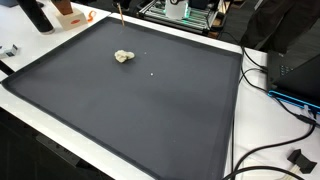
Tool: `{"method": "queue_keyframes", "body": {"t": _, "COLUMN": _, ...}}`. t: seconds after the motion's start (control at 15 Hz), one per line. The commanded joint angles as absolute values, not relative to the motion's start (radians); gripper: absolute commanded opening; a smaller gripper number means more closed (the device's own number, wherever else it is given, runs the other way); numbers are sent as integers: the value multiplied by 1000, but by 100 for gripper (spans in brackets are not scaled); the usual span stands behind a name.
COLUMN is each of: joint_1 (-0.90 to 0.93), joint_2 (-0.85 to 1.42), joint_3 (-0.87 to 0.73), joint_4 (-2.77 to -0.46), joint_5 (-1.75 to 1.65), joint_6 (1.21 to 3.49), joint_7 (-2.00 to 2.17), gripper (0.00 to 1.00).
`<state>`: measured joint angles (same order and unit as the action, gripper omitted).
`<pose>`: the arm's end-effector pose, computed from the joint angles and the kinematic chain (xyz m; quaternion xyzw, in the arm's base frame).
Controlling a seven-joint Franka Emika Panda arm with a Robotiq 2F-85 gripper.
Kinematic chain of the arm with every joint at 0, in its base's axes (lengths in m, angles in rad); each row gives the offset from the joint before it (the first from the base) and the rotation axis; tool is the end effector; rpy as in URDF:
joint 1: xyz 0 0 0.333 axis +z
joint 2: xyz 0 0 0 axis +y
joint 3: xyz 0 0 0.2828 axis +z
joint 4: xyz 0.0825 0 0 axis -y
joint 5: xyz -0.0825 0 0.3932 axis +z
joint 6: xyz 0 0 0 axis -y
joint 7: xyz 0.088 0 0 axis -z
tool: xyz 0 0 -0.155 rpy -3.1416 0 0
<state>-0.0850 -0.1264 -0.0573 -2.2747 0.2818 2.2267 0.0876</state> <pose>0.5195 -0.0548 0.3331 -0.9731 0.1940 -0.0416 0.1170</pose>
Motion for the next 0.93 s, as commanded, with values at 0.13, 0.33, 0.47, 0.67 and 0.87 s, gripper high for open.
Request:
{"method": "queue_keyframes", "body": {"t": 0.13, "joint_1": -79, "joint_2": -19, "joint_3": -92, "joint_4": -2244, "joint_5": 600, "joint_6": 2271, "joint_7": 21, "gripper": 3}}
{"method": "queue_keyframes", "body": {"t": 0.33, "joint_1": -90, "joint_2": 32, "joint_3": -91, "joint_4": -2224, "joint_5": 704, "joint_6": 2263, "joint_7": 43, "gripper": 3}}
{"method": "queue_keyframes", "body": {"t": 0.47, "joint_1": -98, "joint_2": 59, "joint_3": -91, "joint_4": -2214, "joint_5": 751, "joint_6": 2259, "joint_7": 56, "gripper": 3}}
{"method": "queue_keyframes", "body": {"t": 0.67, "joint_1": -105, "joint_2": 90, "joint_3": -93, "joint_4": -2200, "joint_5": 803, "joint_6": 2262, "joint_7": 88, "gripper": 3}}
{"method": "queue_keyframes", "body": {"t": 0.87, "joint_1": -109, "joint_2": 113, "joint_3": -96, "joint_4": -2187, "joint_5": 827, "joint_6": 2274, "joint_7": 149, "gripper": 3}}
